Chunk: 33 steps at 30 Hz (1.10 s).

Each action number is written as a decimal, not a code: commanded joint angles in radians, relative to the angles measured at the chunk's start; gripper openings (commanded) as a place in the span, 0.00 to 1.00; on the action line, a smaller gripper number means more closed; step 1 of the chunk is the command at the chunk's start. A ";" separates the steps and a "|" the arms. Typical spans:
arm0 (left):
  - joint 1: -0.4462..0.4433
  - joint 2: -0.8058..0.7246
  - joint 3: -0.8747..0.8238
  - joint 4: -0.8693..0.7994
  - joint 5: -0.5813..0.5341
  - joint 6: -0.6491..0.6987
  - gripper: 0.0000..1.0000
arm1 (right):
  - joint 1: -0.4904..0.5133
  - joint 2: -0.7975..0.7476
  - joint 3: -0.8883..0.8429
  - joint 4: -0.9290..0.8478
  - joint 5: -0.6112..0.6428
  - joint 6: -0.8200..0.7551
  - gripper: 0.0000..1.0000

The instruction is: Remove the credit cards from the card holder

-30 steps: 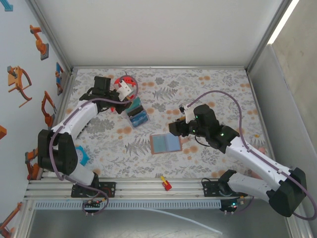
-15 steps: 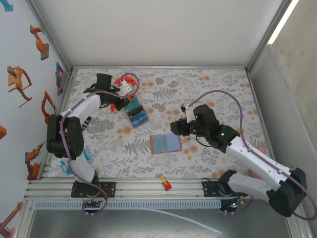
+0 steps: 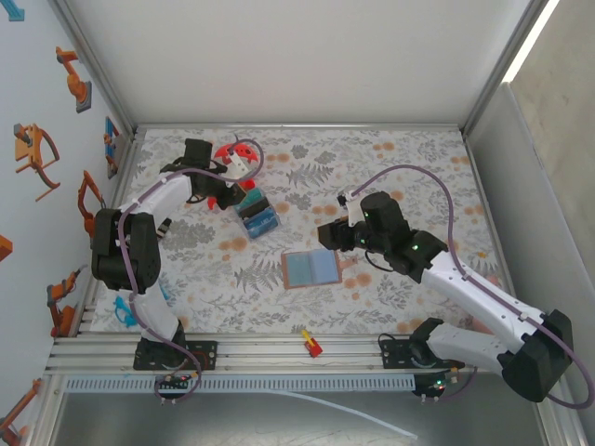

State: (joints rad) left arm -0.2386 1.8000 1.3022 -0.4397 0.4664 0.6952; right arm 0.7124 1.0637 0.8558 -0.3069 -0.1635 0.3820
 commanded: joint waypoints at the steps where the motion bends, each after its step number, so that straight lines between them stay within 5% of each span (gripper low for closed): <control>1: 0.004 -0.003 0.042 -0.028 0.011 0.010 0.21 | 0.005 -0.002 0.028 -0.017 0.004 0.006 0.56; 6: 0.002 -0.046 0.045 -0.034 0.015 -0.013 0.22 | 0.005 0.002 0.026 -0.026 0.011 0.011 0.55; 14: -0.031 -0.230 -0.068 0.058 -0.045 -0.166 0.54 | 0.032 0.048 0.035 -0.092 0.091 0.054 0.49; 24: -0.232 -0.587 -0.409 0.294 -0.517 -0.532 0.99 | 0.175 0.179 0.064 -0.170 0.232 0.130 0.47; 33: -0.284 -0.922 -0.667 0.276 -0.881 -0.962 0.97 | 0.289 0.384 0.127 -0.176 0.261 0.153 0.35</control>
State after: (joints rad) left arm -0.5194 0.9443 0.6701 -0.1509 -0.2417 -0.0578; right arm 0.9775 1.4029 0.9424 -0.4675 0.0696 0.5144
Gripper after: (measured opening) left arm 0.970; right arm 0.354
